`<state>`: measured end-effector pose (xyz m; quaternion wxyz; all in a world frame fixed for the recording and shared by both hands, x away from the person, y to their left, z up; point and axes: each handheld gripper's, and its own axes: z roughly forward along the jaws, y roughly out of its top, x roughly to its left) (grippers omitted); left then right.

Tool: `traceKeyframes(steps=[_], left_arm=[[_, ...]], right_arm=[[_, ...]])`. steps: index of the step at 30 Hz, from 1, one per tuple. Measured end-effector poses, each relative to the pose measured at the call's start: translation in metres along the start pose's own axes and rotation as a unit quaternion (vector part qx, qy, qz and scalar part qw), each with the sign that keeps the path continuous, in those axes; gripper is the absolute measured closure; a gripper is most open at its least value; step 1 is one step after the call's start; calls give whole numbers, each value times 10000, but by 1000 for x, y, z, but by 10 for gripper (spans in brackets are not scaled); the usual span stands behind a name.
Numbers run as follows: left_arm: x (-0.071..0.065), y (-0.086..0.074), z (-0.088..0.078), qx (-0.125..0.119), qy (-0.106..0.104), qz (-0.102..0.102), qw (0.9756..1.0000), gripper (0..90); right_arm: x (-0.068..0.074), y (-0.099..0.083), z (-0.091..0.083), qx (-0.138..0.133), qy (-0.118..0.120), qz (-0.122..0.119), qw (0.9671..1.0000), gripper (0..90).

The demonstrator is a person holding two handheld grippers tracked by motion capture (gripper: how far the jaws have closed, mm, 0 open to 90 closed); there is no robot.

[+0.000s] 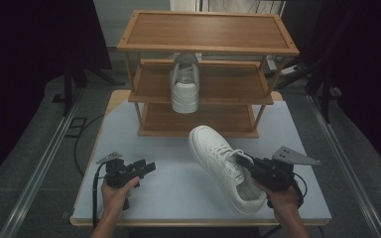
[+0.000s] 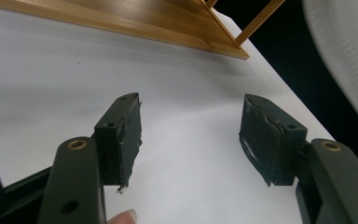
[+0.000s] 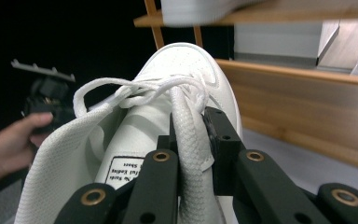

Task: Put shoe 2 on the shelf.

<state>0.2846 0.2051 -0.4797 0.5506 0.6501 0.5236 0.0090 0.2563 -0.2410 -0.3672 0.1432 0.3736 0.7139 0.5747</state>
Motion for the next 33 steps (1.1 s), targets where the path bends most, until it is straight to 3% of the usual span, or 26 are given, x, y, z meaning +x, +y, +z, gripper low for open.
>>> traceKeyframes(steps=[10, 19, 33], left_arm=[[2, 0, -3, -32, -16, -6, 10000, 386], [4, 1, -6, -93, 18, -90, 9999, 386], [5, 0, -6, -78, 16, -91, 9999, 386]], right_arm=[[0, 27, -17, -351, -5, 80, 9994, 821], [-7, 40, -28, -565, -111, 164, 9982, 821], [-22, 59, -28, -847, -370, 457, 9947, 821]])
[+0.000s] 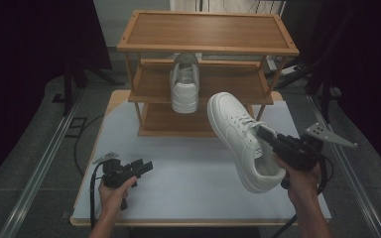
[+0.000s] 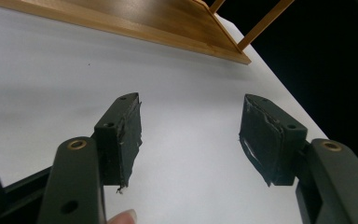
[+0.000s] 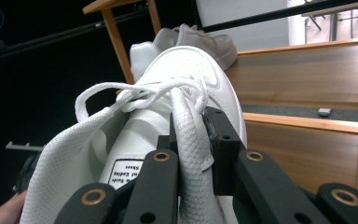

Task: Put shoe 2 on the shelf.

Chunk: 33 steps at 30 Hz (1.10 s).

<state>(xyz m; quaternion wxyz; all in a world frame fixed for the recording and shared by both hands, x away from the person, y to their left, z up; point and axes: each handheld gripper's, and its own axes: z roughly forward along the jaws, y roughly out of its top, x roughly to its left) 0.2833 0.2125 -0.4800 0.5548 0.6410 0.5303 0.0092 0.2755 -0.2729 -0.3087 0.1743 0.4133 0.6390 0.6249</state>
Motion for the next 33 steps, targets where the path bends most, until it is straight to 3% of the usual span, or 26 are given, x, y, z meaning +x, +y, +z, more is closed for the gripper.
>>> traceKeyframes(steps=[18, 25, 33], left_arm=[[3, 0, -4, -38, -29, -53, 10000, 387], [4, 1, -5, -56, -40, -67, 10000, 388], [4, 1, -9, -161, -35, -68, 9998, 398]], right_arm=[[1, 33, 51, -202, -496, 97, 9985, 822], [-3, 43, 76, -222, -918, 205, 9953, 821], [-8, 55, 101, -229, -1221, 411, 9914, 820]])
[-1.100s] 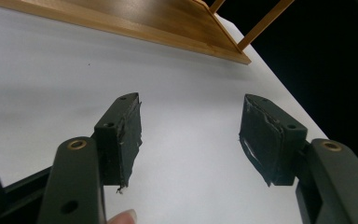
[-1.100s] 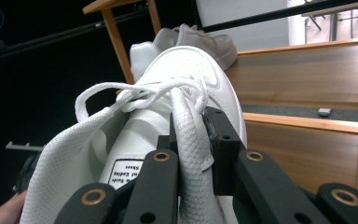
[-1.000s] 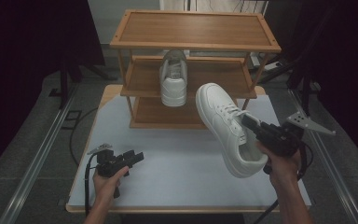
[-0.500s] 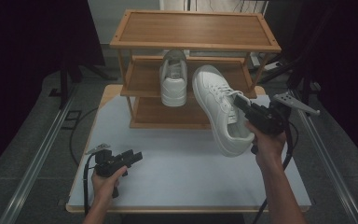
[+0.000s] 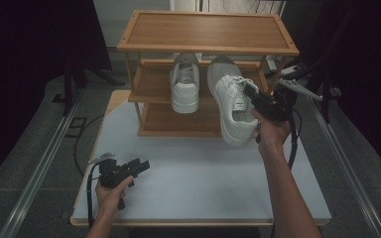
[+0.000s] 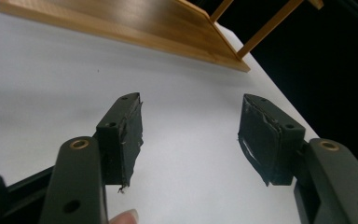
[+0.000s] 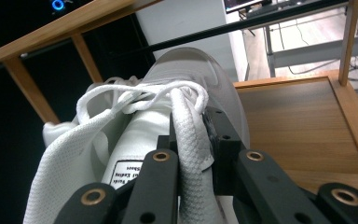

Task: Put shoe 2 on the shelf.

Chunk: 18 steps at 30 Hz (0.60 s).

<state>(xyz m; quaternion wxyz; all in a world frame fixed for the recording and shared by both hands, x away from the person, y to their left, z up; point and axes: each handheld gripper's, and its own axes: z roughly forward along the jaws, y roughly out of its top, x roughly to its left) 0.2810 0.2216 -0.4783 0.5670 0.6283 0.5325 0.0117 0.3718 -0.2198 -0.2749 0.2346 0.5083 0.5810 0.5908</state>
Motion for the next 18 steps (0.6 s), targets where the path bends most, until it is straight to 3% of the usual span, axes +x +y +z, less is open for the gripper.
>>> traceKeyframes(steps=[5, 18], left_arm=[[0, 1, -1, -14, -41, -4, 10000, 397], [3, 2, -4, -95, -15, -49, 9999, 398]], right_arm=[[-2, 3, 13, -62, -118, 296, 9995, 820], [1, 8, 48, -116, -421, 687, 9967, 818]])
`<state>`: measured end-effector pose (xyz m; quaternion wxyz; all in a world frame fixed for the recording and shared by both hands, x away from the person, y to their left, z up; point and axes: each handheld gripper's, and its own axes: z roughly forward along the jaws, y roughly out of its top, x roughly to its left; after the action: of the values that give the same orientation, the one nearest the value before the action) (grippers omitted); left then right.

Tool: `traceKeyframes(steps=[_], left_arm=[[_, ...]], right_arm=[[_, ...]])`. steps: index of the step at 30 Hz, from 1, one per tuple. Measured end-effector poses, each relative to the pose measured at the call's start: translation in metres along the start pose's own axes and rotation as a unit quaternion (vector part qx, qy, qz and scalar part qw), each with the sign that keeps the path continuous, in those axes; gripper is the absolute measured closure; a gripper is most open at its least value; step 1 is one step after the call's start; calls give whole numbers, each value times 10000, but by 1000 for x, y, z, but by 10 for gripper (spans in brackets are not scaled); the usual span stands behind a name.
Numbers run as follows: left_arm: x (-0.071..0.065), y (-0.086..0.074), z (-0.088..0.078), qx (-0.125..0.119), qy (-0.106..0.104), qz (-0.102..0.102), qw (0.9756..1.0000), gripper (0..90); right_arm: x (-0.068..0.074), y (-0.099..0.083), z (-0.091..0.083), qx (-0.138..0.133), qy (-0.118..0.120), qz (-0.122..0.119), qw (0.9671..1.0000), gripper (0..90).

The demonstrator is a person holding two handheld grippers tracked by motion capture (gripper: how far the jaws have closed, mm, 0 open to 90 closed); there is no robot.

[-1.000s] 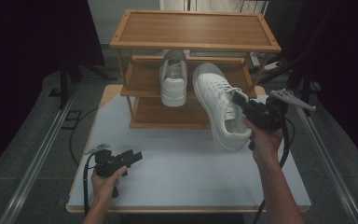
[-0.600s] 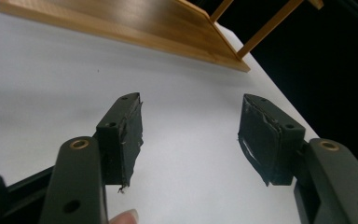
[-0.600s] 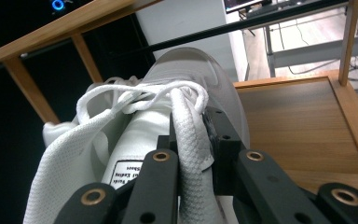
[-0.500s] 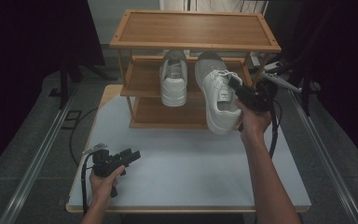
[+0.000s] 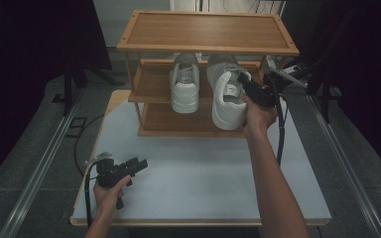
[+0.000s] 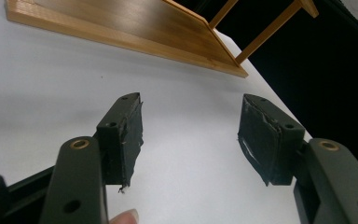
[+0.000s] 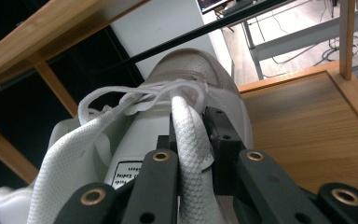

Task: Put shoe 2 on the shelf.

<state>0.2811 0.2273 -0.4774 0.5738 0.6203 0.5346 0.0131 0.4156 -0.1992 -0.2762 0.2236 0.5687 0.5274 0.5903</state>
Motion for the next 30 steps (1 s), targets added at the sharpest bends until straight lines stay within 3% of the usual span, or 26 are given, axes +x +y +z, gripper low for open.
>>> traceKeyframes(steps=[17, 30], left_arm=[[2, 2, -4, -70, -59, -56, 9999, 398], [4, 3, -6, -83, -22, -42, 10000, 396]], right_arm=[[21, 2, 46, 43, -457, 287, 9985, 809], [19, -4, 68, 170, -593, 383, 9974, 735]])
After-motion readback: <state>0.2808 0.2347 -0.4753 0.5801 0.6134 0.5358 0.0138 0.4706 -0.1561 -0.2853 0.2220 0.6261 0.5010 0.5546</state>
